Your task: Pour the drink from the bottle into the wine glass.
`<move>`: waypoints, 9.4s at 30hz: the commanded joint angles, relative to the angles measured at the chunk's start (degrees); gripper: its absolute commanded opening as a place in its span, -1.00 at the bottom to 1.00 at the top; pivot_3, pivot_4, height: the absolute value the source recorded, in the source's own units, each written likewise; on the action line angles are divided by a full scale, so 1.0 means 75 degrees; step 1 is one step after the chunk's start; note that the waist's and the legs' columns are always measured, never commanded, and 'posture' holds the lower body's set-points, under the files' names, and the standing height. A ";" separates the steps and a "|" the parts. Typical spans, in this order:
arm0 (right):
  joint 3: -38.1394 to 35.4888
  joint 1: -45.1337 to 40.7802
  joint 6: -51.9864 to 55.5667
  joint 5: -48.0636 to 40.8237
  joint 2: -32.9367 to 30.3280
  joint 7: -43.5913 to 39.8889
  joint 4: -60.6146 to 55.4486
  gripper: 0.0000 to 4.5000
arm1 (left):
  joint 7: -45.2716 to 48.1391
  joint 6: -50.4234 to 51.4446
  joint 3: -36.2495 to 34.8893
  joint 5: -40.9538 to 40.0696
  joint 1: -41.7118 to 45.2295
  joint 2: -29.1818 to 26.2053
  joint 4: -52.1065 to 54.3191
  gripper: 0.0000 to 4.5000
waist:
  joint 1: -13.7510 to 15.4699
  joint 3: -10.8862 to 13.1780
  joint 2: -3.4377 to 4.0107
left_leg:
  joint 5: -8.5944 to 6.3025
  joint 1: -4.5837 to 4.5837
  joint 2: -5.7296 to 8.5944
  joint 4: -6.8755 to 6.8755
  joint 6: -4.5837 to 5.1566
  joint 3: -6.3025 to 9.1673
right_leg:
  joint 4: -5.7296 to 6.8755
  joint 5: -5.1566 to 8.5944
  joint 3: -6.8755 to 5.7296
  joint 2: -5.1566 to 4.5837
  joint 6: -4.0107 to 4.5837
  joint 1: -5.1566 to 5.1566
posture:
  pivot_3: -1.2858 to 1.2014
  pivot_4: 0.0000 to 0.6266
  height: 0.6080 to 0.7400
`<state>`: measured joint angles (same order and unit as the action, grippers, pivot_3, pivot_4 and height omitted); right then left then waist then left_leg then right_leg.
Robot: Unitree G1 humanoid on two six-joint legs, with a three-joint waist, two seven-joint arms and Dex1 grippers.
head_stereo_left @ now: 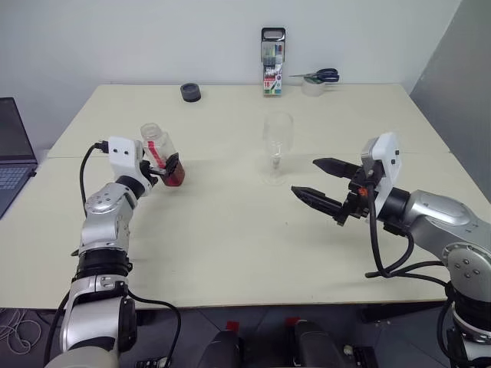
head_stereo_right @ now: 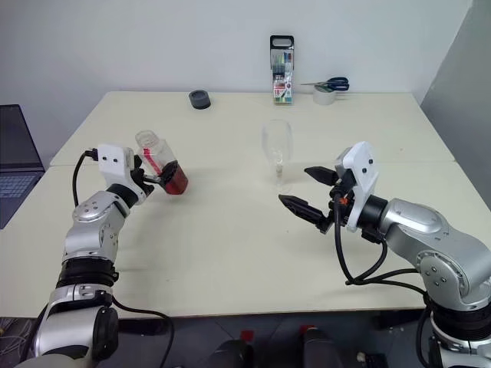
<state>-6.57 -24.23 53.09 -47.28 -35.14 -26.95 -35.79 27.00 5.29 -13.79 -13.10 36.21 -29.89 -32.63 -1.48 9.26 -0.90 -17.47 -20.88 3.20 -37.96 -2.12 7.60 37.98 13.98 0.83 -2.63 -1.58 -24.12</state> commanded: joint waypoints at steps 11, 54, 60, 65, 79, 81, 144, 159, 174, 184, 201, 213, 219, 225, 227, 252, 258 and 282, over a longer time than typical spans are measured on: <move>-0.0127 -0.0165 -0.0195 0.0006 -0.0003 0.0076 -0.0148 0.99 | 0.0178 -0.0871 -0.0050 0.0085 0.0528 -0.0012 -0.0835 0.91 | -0.0003 0.0000 -0.0001 | 0.0000 -0.0001 0.0001 0.0000 0.0000 0.0000 | 0.0001 0.0000 0.0000 -0.0001 0.0000 -0.0001 | 0.03 -0.52 1.00; 0.0480 -0.0204 -0.3103 0.2805 0.1643 0.0850 0.0611 1.00 | 0.1476 -0.3912 0.2769 0.2978 0.5236 -0.0011 -0.4004 -0.23 | -0.0040 0.0012 -0.0027 | 0.0001 -0.0017 0.0018 -0.0003 0.0001 -0.0001 | 0.0008 0.0000 -0.0001 0.0029 -0.0005 -0.0020 | 0.03 -0.52 1.00; 0.0527 -0.0177 -0.3142 0.2935 0.1822 0.0886 0.0590 1.00 | 0.1228 -0.4250 0.3000 0.3392 0.5605 0.0142 -0.4504 -0.23 | -0.0045 0.0012 -0.0027 | 0.0001 -0.0018 0.0019 -0.0004 0.0002 -0.0003 | 0.0010 0.0000 0.0000 0.0031 -0.0006 -0.0022 | 0.03 -0.52 1.00; 0.0557 -0.0179 -0.3143 0.2985 0.1907 0.0962 0.0556 1.00 | 0.1035 -0.4397 0.3119 0.3693 0.5823 0.0277 -0.4775 -0.23 | -0.0044 0.0012 -0.0027 | 0.0001 -0.0020 0.0020 -0.0005 0.0002 -0.0001 | 0.0011 0.0000 -0.0001 0.0033 -0.0006 -0.0022 | 0.03 -0.52 1.00; 0.0532 -0.0051 -0.3320 0.3168 0.2020 0.0892 0.0675 1.00 | 0.0247 -0.5025 0.3719 0.4708 0.6257 0.0367 -0.5075 -0.23 | -0.0046 0.0012 -0.0027 | 0.0001 -0.0020 0.0023 -0.0006 0.0002 -0.0004 | 0.0015 0.0000 0.0002 0.0036 -0.0006 -0.0025 | 0.03 -0.52 1.00; 0.0535 -0.0002 -0.3380 0.3199 0.2020 0.0876 0.0697 1.00 | 0.0118 -0.5061 0.3807 0.4828 0.6314 0.0370 -0.5107 -0.23 | -0.0046 0.0012 -0.0027 | 0.0001 -0.0021 0.0024 -0.0006 0.0002 -0.0004 | 0.0014 0.0000 0.0001 0.0036 -0.0006 -0.0025 | 0.03 -0.52 1.00; 0.0536 -0.0084 -0.3232 0.3165 0.2095 0.1111 0.0449 1.00 | -0.2177 -0.5547 0.5658 0.7297 0.7091 0.0153 -0.5570 -0.23 | -0.0047 0.0012 -0.0027 | 0.0001 -0.0021 0.0029 -0.0010 0.0002 -0.0011 | 0.0022 0.0001 0.0004 0.0039 -0.0007 -0.0026 | 0.03 -0.52 1.00; 0.0552 0.0154 -0.3506 0.3220 0.2119 0.0965 0.0573 1.00 | -0.2363 -0.5504 0.5822 0.7496 0.7174 0.0134 -0.5616 -0.23 | -0.0048 0.0011 -0.0027 | 0.0001 -0.0021 0.0030 -0.0010 0.0002 -0.0013 | 0.0023 0.0001 0.0004 0.0039 -0.0008 -0.0027 | 0.03 -0.52 1.00; 0.0522 -0.0174 -0.3124 0.3050 0.2084 0.1104 0.0357 1.00 | -0.2459 -0.5461 0.5893 0.7558 0.7251 0.0126 -0.5645 -0.23 | -0.0048 0.0011 -0.0027 | 0.0001 -0.0021 0.0030 -0.0011 0.0002 -0.0014 | 0.0024 0.0001 0.0005 0.0039 -0.0008 -0.0027 | 0.03 -0.52 1.00; 0.0508 -0.0043 -0.3264 0.3062 0.2099 0.1057 0.0386 1.00 | -0.2535 -0.5397 0.5959 0.7605 0.7340 0.0118 -0.5691 -0.23 | -0.0048 0.0011 -0.0027 | 0.0001 -0.0021 0.0030 -0.0011 0.0002 -0.0015 | 0.0026 0.0001 0.0006 0.0040 -0.0008 -0.0027 | 0.03 -0.52 1.00; 0.0567 0.0098 -0.3349 0.3147 0.2104 0.1035 0.0321 1.00 | -0.2582 -0.5334 0.5983 0.7671 0.7442 0.0124 -0.5740 -0.23 | -0.0048 0.0011 -0.0027 | 0.0001 -0.0021 0.0031 -0.0013 0.0002 -0.0016 | 0.0027 0.0001 0.0006 0.0040 -0.0008 -0.0027 | 0.03 -0.52 1.00; 0.0637 0.0087 -0.3371 0.3148 0.2122 0.1064 0.0281 1.00 | -0.2675 -0.5273 0.6020 0.7786 0.7525 0.0069 -0.5779 -0.23 | -0.0048 0.0011 -0.0027 | 0.0001 -0.0020 0.0032 -0.0013 0.0002 -0.0018 | 0.0029 0.0001 0.0007 0.0040 -0.0008 -0.0027 | 0.03 -0.52 1.00; 0.0615 0.0043 -0.3332 0.3114 0.2105 0.1078 0.0262 1.00 | -0.2689 -0.5280 0.6063 0.7794 0.7528 0.0067 -0.5775 -0.23 | -0.0048 0.0011 -0.0028 | 0.0001 -0.0020 0.0031 -0.0014 0.0002 -0.0017 | 0.0029 0.0001 0.0007 0.0040 -0.0008 -0.0027 | 0.03 -0.52 1.00; 0.0627 0.0130 -0.3432 0.3156 0.2117 0.1055 0.0335 1.00 | -0.2684 -0.5292 0.6076 0.7788 0.7522 0.0115 -0.5774 -0.23 | -0.0048 0.0011 -0.0027 | 0.0001 -0.0020 0.0031 -0.0014 0.0002 -0.0018 | 0.0029 0.0001 0.0006 0.0040 -0.0008 -0.0027 | 0.03 -0.52 1.00; 0.0624 0.0187 -0.3486 0.3176 0.2118 0.1034 0.0360 1.00 | -0.2679 -0.5302 0.6076 0.7783 0.7521 0.0134 -0.5772 -0.23 | -0.0048 0.0011 -0.0027 | 0.0001 -0.0020 0.0031 -0.0014 0.0002 -0.0018 | 0.0029 0.0001 0.0007 0.0040 -0.0008 -0.0027 | 0.03 -0.52 1.00; 0.0571 0.0261 -0.3532 0.3188 0.2089 0.0987 0.0356 1.00 | -0.2672 -0.5289 0.6065 0.7772 0.7533 0.0197 -0.5782 -0.23 | -0.0048 0.0011 -0.0028 | 0.0001 -0.0020 0.0032 -0.0015 0.0002 -0.0019 | 0.0030 0.0001 0.0007 0.0040 -0.0008 -0.0028 | 0.03 -0.52 1.00; 0.0600 0.0245 -0.3520 0.3213 0.2074 0.0986 0.0349 1.00 | -0.2670 -0.5262 0.6063 0.7772 0.7538 0.0218 -0.5790 -0.23 | -0.0048 0.0011 -0.0028 | 0.0001 -0.0020 0.0032 -0.0015 0.0002 -0.0019 | 0.0031 0.0001 0.0007 0.0040 -0.0008 -0.0027 | 0.03 -0.52 1.00; 0.0634 0.0339 -0.3536 0.3238 0.2049 0.0958 0.0324 1.00 | -0.2364 -0.5179 0.5784 0.7418 0.7496 0.0326 -0.5831 -0.23 | -0.0048 0.0011 -0.0028 | 0.0001 -0.0020 0.0032 -0.0016 0.0002 -0.0019 | 0.0032 0.0001 0.0007 0.0040 -0.0008 -0.0027 | 0.03 -0.52 1.00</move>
<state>-1.13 -21.36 27.78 -23.24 -19.59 -19.78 -31.37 8.73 -33.98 31.39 44.66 89.87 -27.47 -76.93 -1.84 9.35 -1.11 -17.47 -21.03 3.44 -38.08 -2.11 7.46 38.21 13.99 0.88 -2.33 -1.63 -24.33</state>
